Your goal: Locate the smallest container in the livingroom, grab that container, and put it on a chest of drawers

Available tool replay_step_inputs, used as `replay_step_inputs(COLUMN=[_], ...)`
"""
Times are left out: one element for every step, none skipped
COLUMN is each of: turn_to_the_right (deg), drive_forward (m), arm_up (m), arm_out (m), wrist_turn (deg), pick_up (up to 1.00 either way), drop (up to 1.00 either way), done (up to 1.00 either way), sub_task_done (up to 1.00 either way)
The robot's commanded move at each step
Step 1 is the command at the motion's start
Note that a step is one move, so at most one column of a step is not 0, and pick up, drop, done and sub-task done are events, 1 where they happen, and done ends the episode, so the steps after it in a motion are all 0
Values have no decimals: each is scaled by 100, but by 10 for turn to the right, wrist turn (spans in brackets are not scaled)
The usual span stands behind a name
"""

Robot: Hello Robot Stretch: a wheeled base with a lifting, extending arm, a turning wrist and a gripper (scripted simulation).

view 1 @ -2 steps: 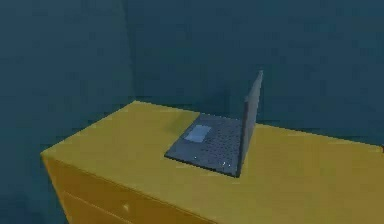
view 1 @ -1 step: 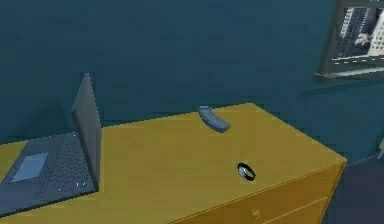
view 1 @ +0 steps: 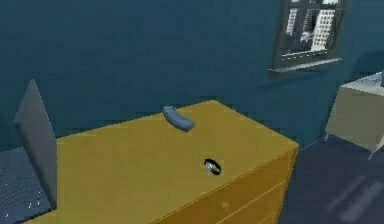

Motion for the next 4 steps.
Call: replay_step_inputs(turn_to_the_right=[30,-450,-60,390], drive_forward=[0,0,0,0], arm_up=[0,0,0,0], arm_out=[0,0,0,0], wrist_turn=[0,0,0,0], pick_up=[0,0,0,0], drop=[0,0,0,0], done=[0,0,0,0], sub_task_done=[0,0,0,0])
